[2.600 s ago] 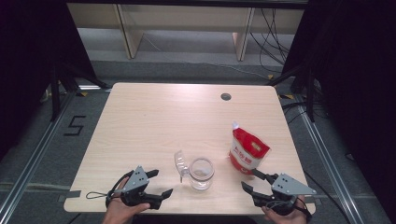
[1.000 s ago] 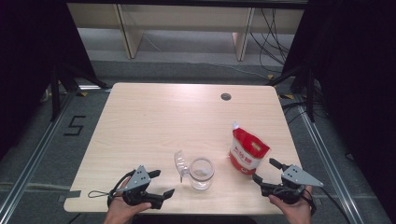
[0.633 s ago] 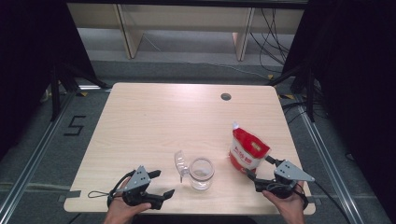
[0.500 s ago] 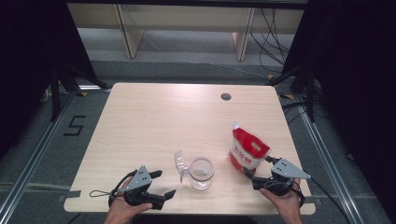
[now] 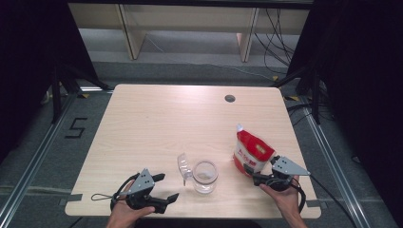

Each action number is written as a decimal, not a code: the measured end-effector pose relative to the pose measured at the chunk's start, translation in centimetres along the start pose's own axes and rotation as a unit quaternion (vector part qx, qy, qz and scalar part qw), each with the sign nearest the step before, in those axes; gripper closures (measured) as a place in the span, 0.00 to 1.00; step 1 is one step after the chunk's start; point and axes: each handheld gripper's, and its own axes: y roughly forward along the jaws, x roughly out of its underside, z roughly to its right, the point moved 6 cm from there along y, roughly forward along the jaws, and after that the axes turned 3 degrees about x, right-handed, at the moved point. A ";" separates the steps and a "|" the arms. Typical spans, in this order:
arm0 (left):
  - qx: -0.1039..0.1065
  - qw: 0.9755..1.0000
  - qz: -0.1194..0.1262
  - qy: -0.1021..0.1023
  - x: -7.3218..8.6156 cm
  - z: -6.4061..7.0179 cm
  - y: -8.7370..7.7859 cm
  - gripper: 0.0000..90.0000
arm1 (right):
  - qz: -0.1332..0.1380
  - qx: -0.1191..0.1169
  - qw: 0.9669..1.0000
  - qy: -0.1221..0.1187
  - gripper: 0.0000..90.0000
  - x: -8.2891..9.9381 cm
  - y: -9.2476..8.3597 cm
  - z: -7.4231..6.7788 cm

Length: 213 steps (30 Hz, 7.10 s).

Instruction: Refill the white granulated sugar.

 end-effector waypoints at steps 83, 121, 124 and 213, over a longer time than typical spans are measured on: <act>0.009 1.000 -0.006 0.013 0.2 0.3 0.2 0.18 | 0.031 -0.025 0.995 -0.087 0.53 -0.5 2.0 -0.9; 0.012 1.000 -0.001 0.008 0.1 0.2 0.1 0.18 | 0.007 -0.005 0.948 -0.319 0.54 -2.6 0.3 -3.4; 0.010 1.000 -0.002 0.010 0.1 0.1 0.1 0.18 | -0.002 -0.005 0.942 -0.334 0.54 -2.6 0.0 -3.4; 0.003 1.000 -0.001 0.009 0.2 -0.3 0.1 0.18 | -0.078 0.057 0.656 -0.748 0.56 -5.7 0.1 -4.7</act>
